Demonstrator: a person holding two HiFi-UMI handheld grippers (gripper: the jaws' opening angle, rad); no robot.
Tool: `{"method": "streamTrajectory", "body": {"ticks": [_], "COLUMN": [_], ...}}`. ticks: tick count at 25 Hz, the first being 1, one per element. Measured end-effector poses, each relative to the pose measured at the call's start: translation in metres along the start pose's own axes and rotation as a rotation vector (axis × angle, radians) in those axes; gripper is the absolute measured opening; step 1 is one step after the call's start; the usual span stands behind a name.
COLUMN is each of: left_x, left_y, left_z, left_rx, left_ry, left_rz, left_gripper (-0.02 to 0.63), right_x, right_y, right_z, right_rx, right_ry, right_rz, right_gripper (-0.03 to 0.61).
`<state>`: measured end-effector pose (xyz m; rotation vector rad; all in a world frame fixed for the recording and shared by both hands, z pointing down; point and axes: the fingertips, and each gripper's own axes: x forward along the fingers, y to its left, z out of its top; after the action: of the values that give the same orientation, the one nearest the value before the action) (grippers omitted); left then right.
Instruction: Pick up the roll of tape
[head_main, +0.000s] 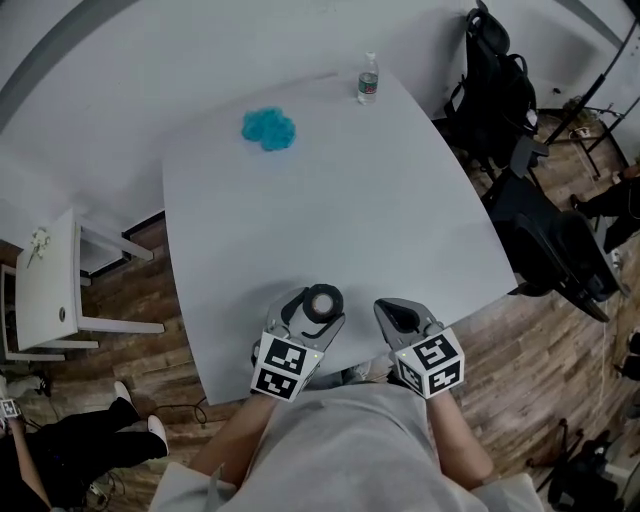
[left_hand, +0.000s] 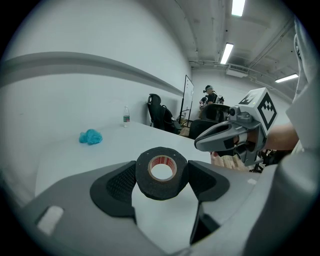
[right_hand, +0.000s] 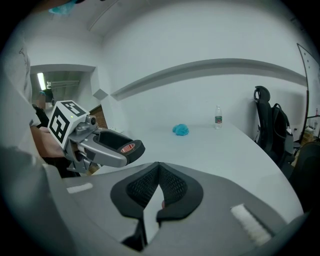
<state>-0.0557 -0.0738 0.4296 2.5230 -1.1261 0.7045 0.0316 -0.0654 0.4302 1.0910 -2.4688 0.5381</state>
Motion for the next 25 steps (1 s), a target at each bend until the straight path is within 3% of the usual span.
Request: {"method": "streamTrajectory", "body": {"ticks": [25], "left_x": [0.0], "left_y": [-0.014], "left_z": [-0.002], "left_rx": [0.012], "left_ry": [0.007], "left_rz": [-0.012], "left_gripper": [0.347], "right_x": [-0.007], "right_y": [0.0], "right_z": [-0.009], "right_rx": [0.021], "right_ry": [-0.001], "right_rz": [0.026], "right_gripper": [0.005]}}
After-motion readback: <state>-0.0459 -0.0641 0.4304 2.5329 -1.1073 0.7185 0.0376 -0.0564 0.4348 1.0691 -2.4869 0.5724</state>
